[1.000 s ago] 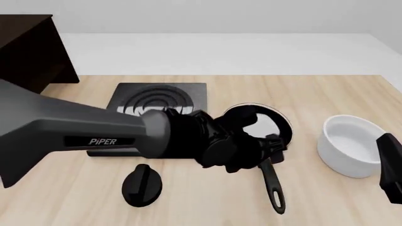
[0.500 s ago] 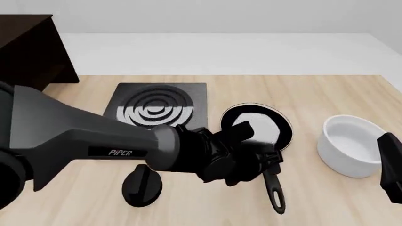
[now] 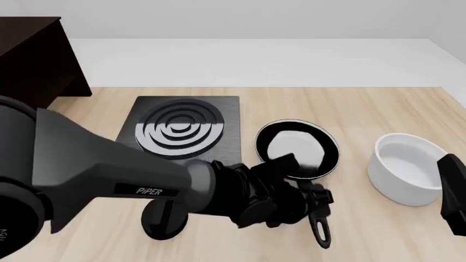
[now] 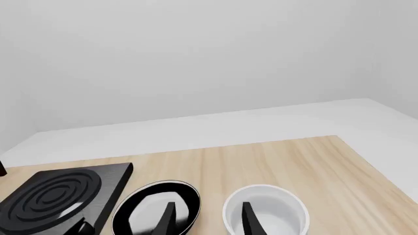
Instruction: Put the frying pan under the cabinet shelf.
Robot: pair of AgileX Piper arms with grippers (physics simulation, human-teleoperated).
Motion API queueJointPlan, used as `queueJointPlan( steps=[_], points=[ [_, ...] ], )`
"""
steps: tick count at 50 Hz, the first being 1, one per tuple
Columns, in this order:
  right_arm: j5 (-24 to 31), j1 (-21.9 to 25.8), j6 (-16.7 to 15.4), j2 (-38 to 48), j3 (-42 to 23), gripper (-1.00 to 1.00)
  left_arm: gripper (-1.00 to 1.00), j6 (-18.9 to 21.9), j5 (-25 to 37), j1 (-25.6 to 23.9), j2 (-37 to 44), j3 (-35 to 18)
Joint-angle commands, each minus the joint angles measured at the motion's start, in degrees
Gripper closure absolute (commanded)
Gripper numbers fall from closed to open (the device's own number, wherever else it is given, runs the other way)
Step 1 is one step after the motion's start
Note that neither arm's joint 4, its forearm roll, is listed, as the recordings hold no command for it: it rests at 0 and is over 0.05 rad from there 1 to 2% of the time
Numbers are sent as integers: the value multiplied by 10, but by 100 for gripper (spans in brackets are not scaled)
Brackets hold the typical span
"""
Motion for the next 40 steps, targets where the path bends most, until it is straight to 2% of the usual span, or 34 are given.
queueJointPlan(
  steps=[1, 40],
  points=[
    [-1, 0, 1, 0, 0, -100, -100, -22, -18, -17, 17, 9],
    [-4, -3, 5, 0, 1, -100, -100, -49, -70, -56, 40, 24]
  ],
)
